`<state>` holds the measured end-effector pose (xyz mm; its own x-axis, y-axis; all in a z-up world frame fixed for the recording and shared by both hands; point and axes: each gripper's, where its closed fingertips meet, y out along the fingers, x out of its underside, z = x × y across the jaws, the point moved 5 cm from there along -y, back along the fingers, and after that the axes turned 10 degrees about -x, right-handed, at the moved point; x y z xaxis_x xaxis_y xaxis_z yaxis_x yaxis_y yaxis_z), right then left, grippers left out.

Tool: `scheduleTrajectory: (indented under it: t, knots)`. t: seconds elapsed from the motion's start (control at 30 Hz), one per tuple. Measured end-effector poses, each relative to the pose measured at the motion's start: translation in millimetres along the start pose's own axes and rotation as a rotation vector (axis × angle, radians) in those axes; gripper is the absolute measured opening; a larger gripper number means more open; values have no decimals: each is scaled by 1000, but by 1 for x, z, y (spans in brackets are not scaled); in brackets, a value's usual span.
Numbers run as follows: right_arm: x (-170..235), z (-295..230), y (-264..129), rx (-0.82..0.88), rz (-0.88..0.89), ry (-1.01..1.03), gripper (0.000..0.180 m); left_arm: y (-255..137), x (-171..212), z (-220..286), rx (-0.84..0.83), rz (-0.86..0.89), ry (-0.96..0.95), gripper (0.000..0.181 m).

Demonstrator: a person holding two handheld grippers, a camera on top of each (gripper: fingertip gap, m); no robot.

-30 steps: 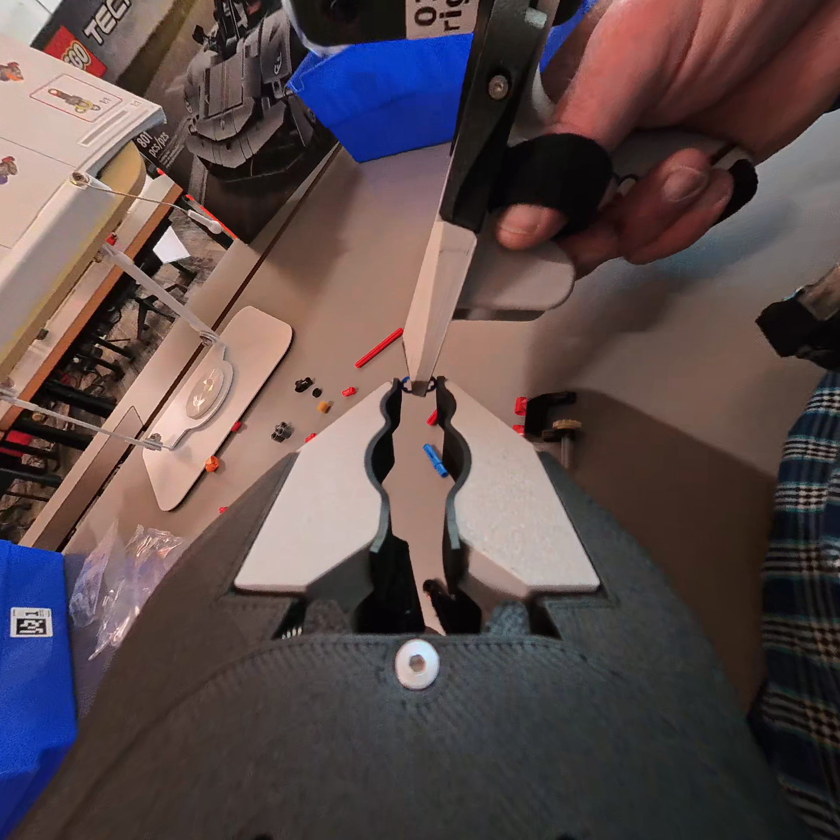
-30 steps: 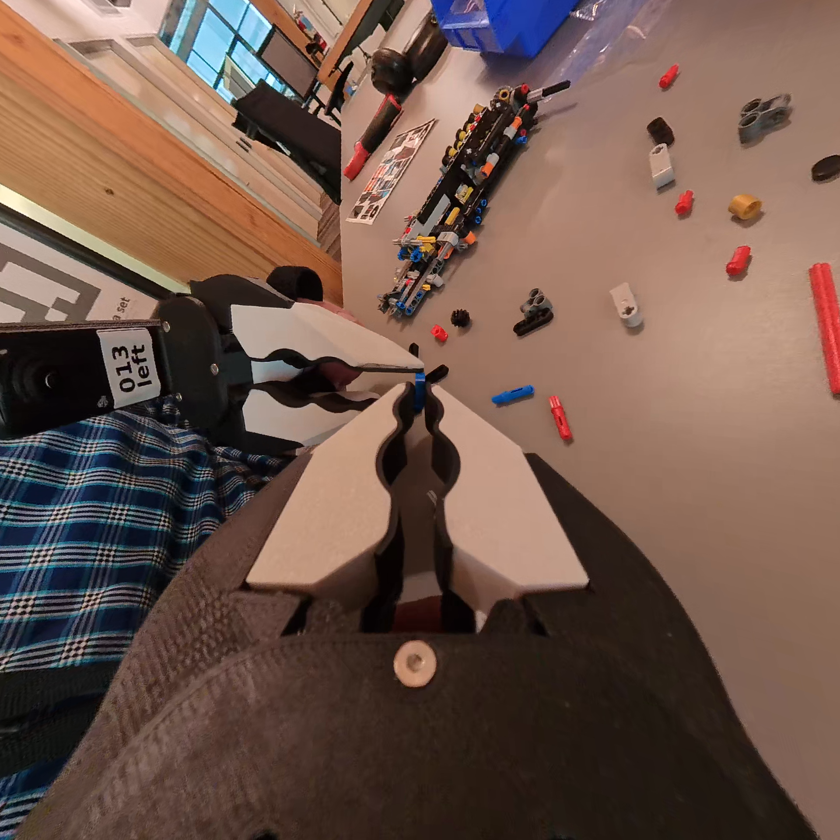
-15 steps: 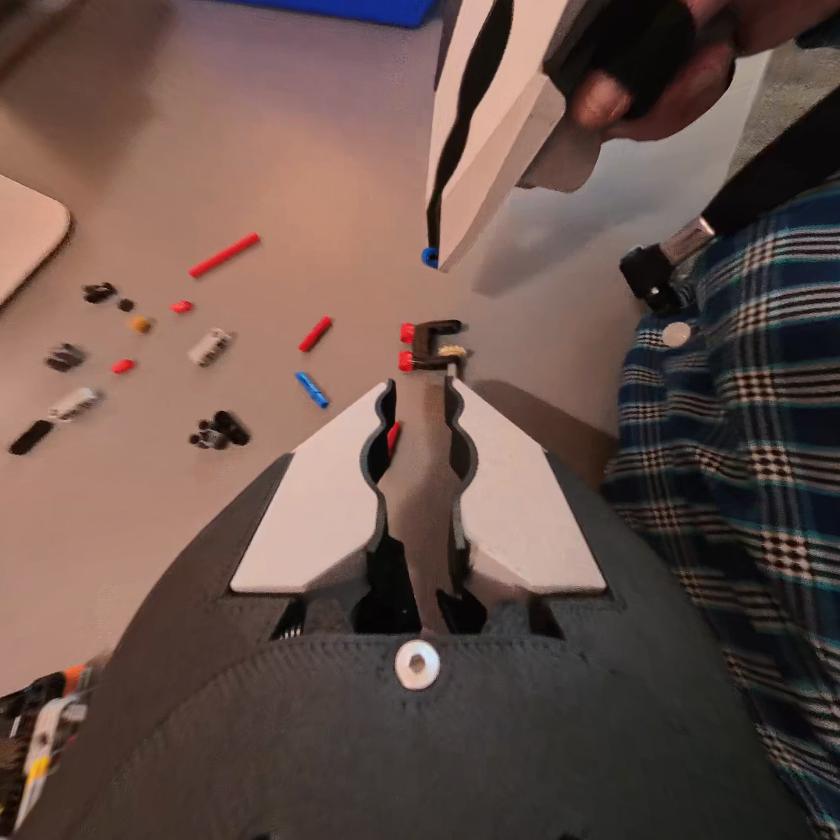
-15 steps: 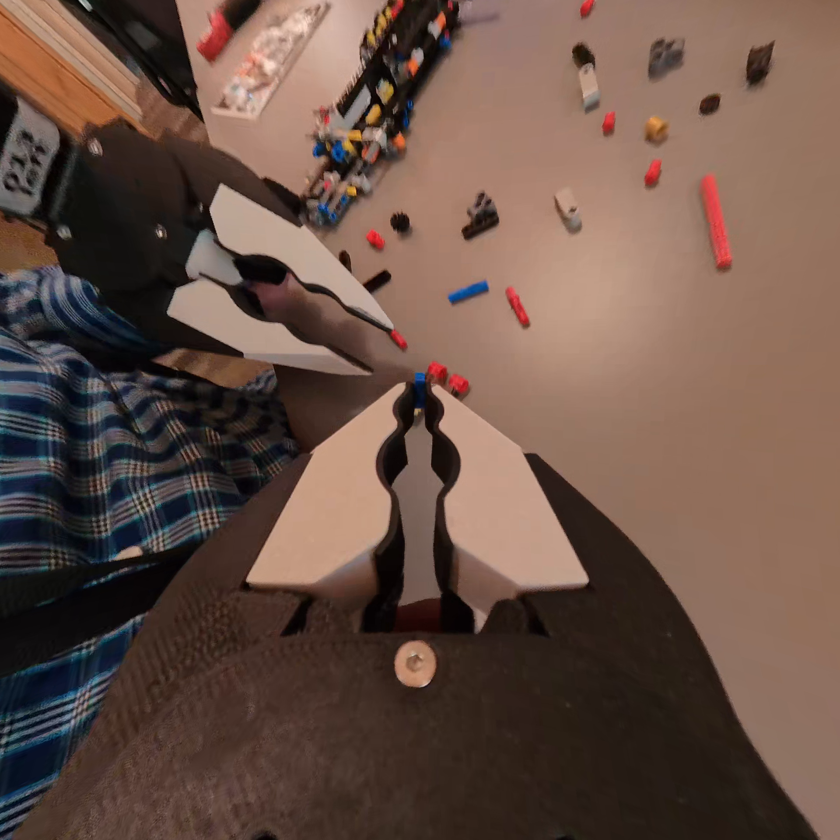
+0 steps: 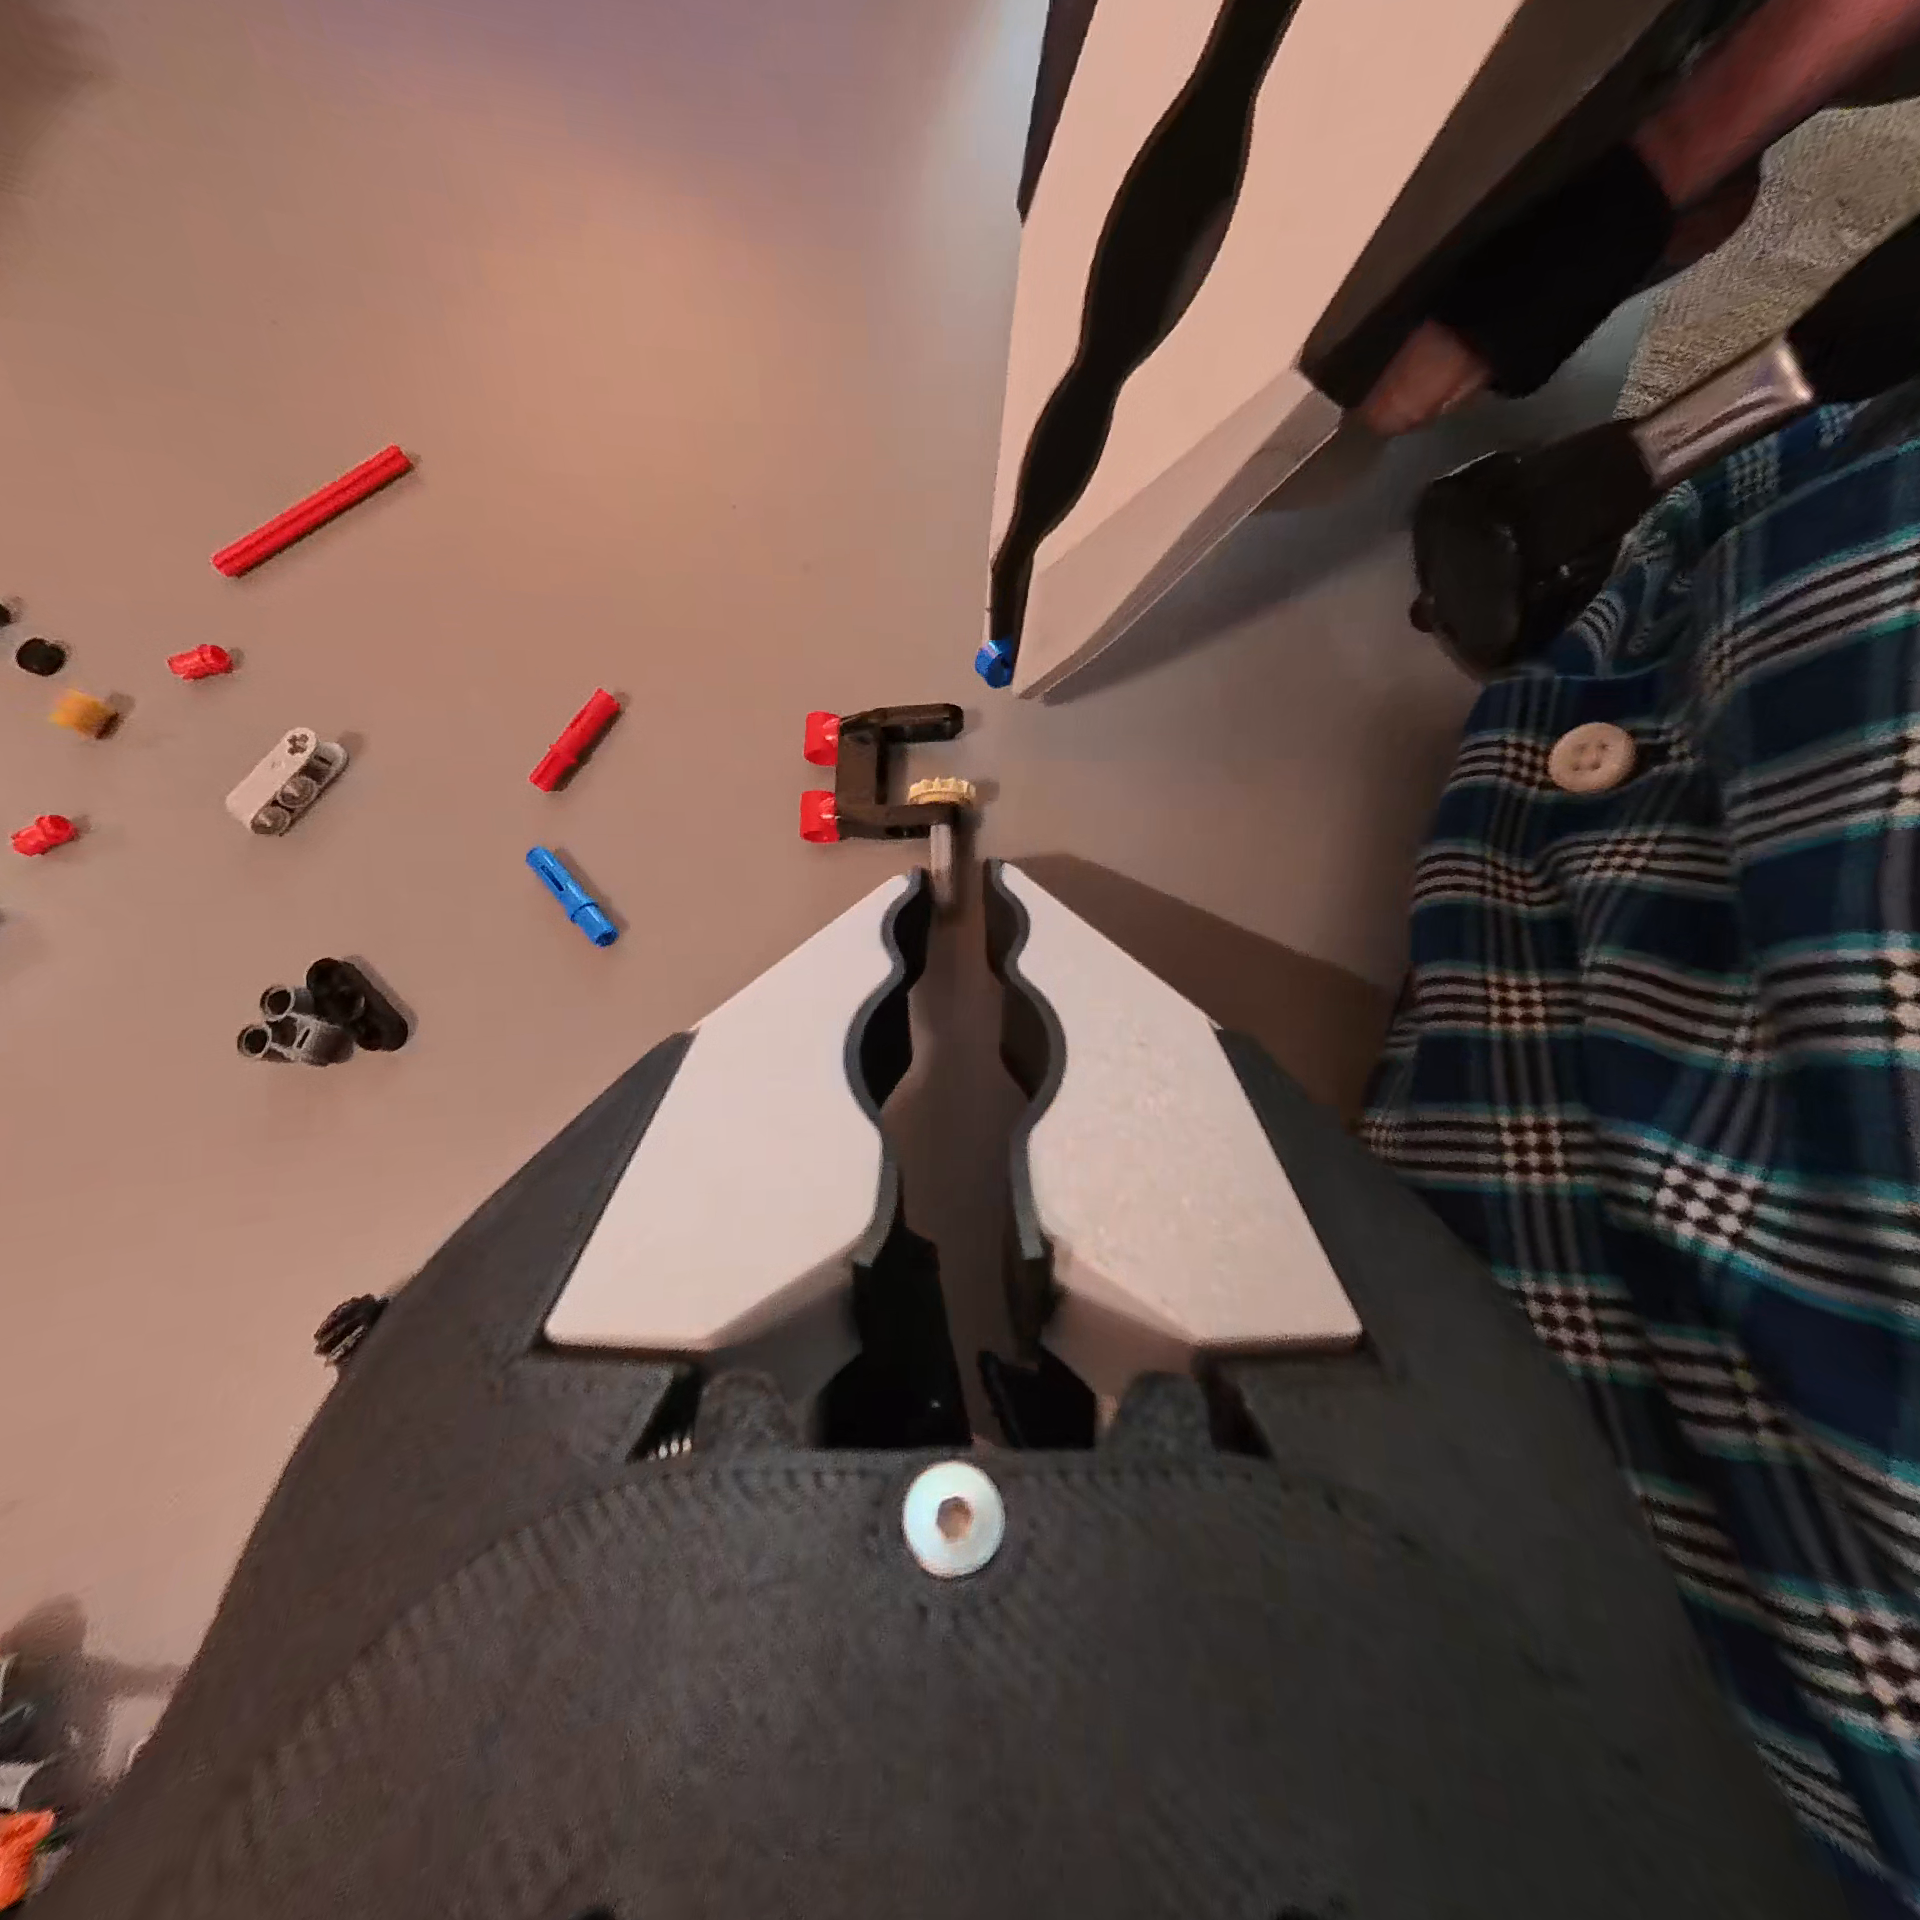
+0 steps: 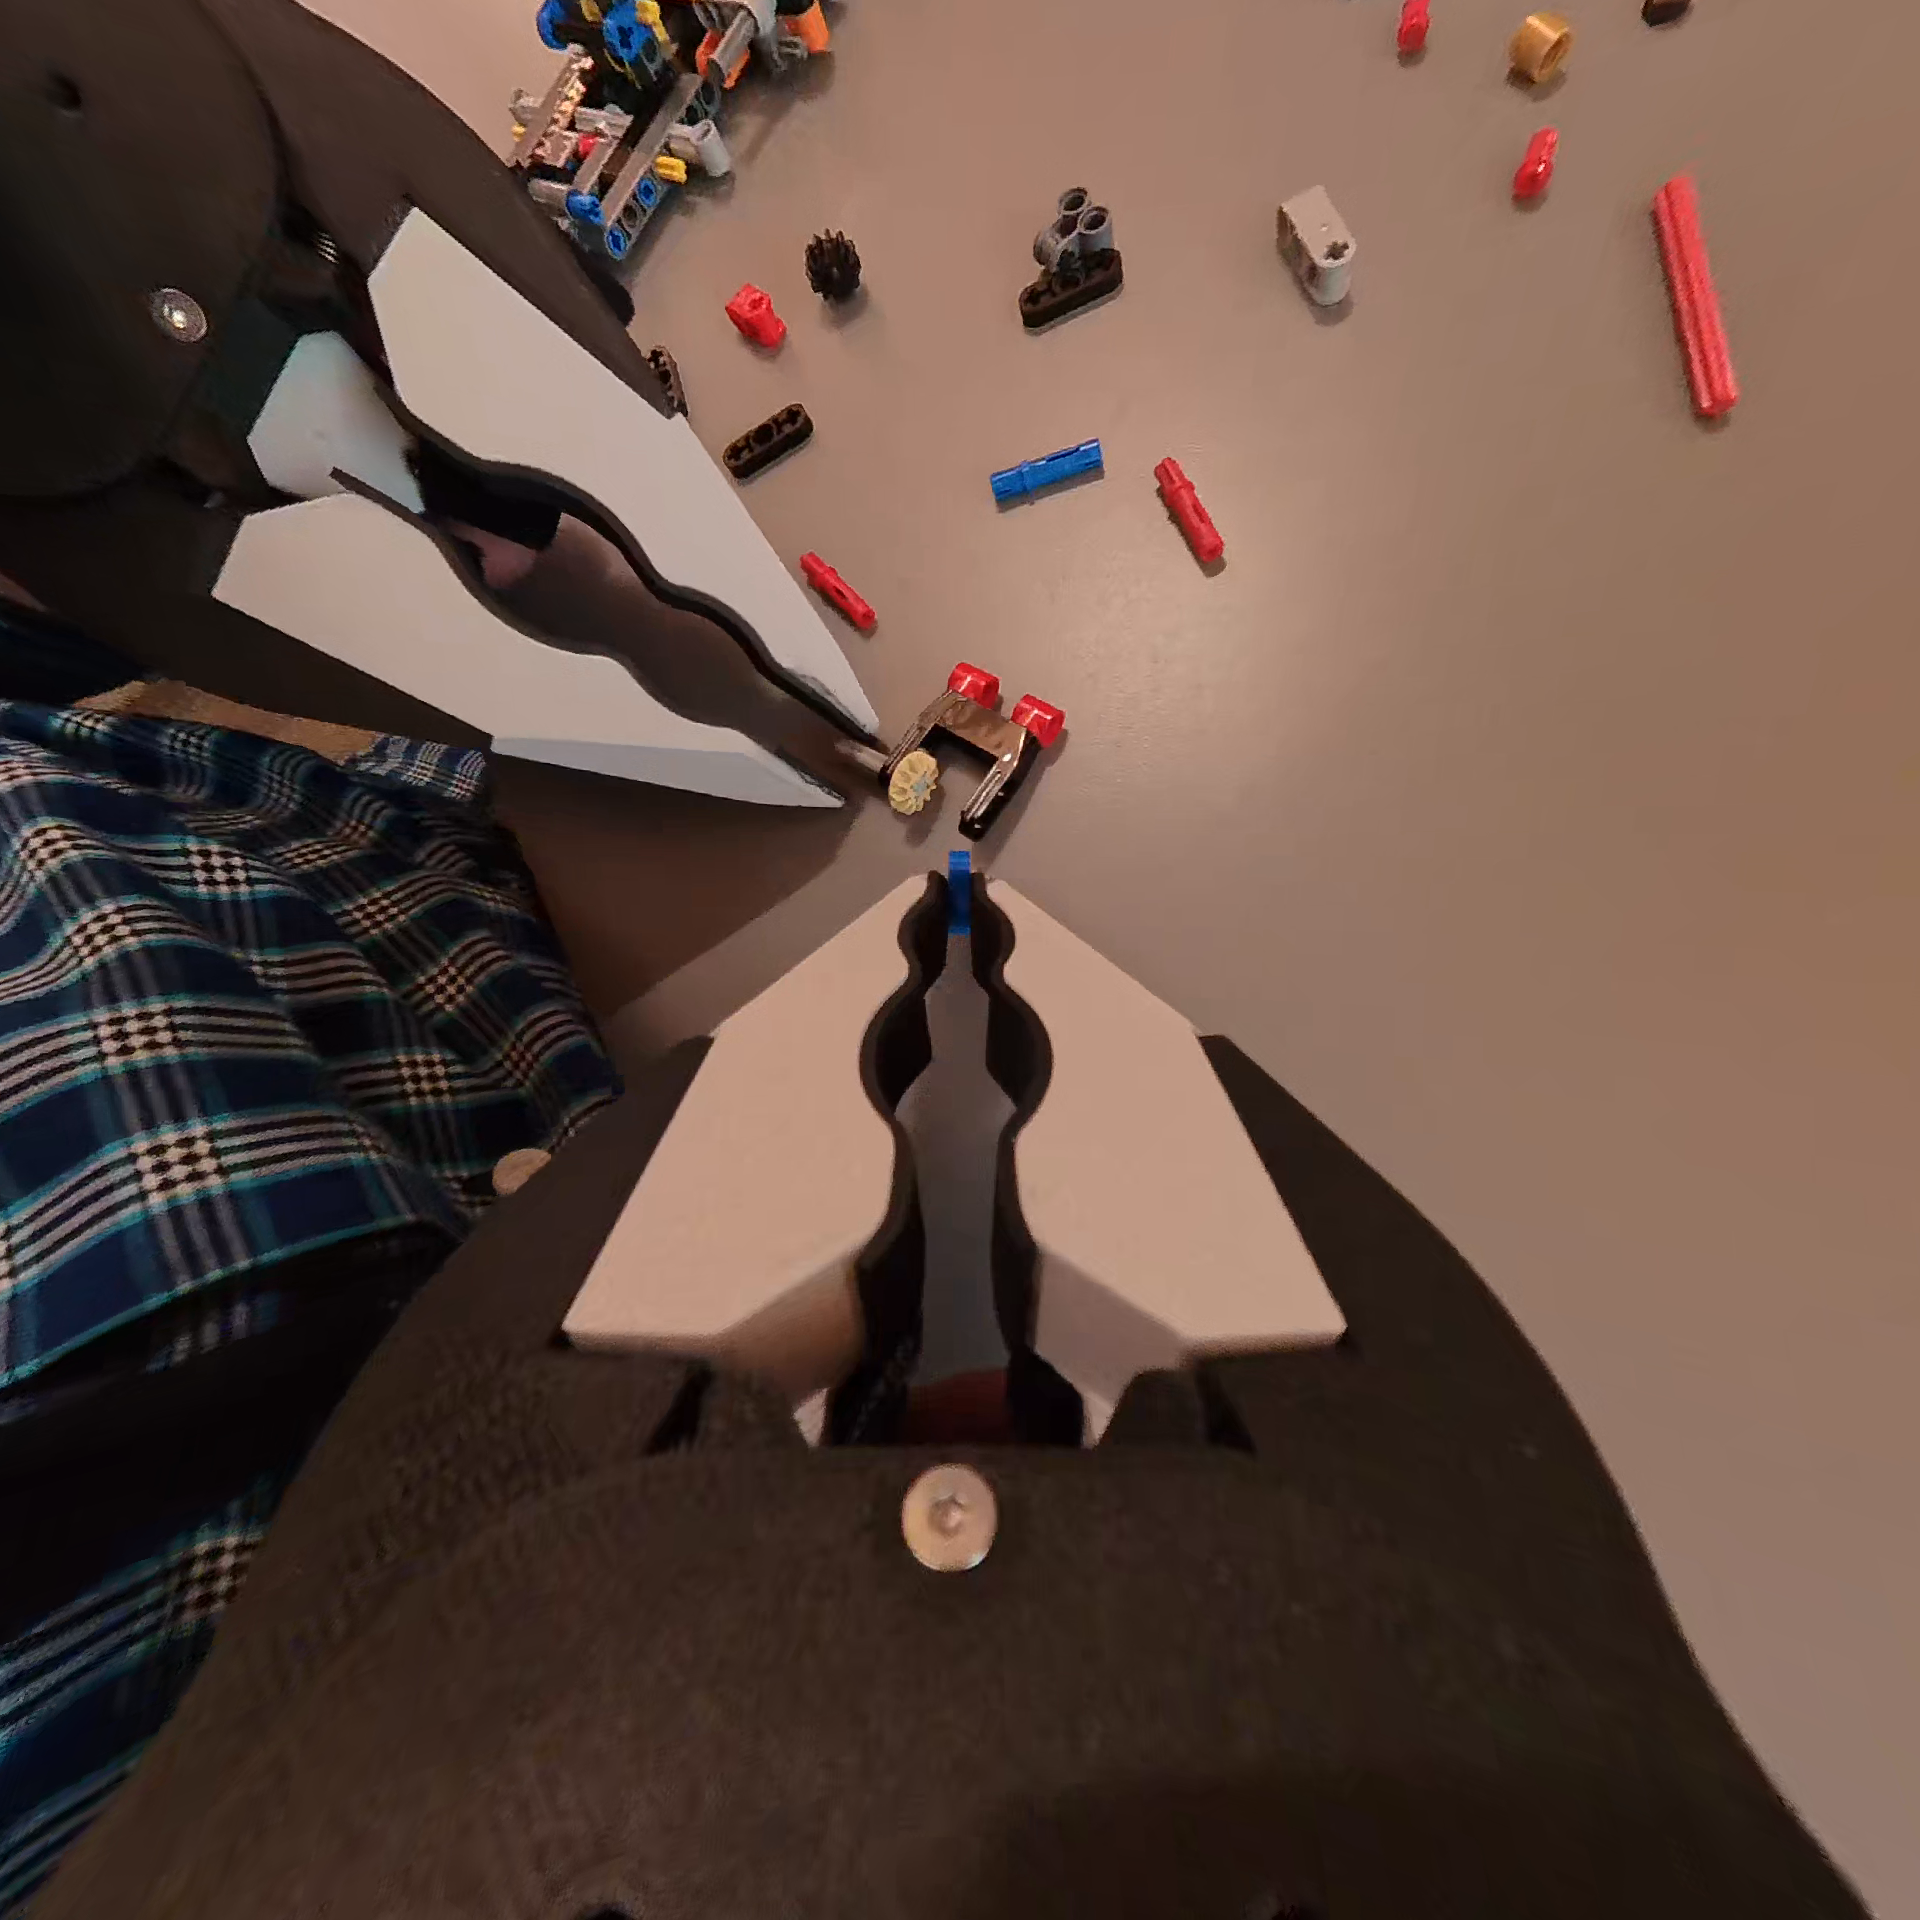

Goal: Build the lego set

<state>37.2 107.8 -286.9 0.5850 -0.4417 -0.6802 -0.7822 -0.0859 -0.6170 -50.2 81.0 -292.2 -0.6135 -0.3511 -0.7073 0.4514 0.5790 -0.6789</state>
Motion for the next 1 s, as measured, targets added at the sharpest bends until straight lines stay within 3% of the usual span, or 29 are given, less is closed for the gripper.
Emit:
scheduleTrajectory:
  t: [0.03, 0.6, 1.0]
  knots:
    - [-1, 1, 0, 5, 0, -7, 1, 0, 0, 0, 1, -1, -3, 7]
    - [1, 24, -15, 97, 0, -44, 1, 19, -10, -8, -110, -5, -38, 2]
    - [0, 28, -4, 189, -53, -120, 1, 29, -12, -18, -130, -9, -50, 2]
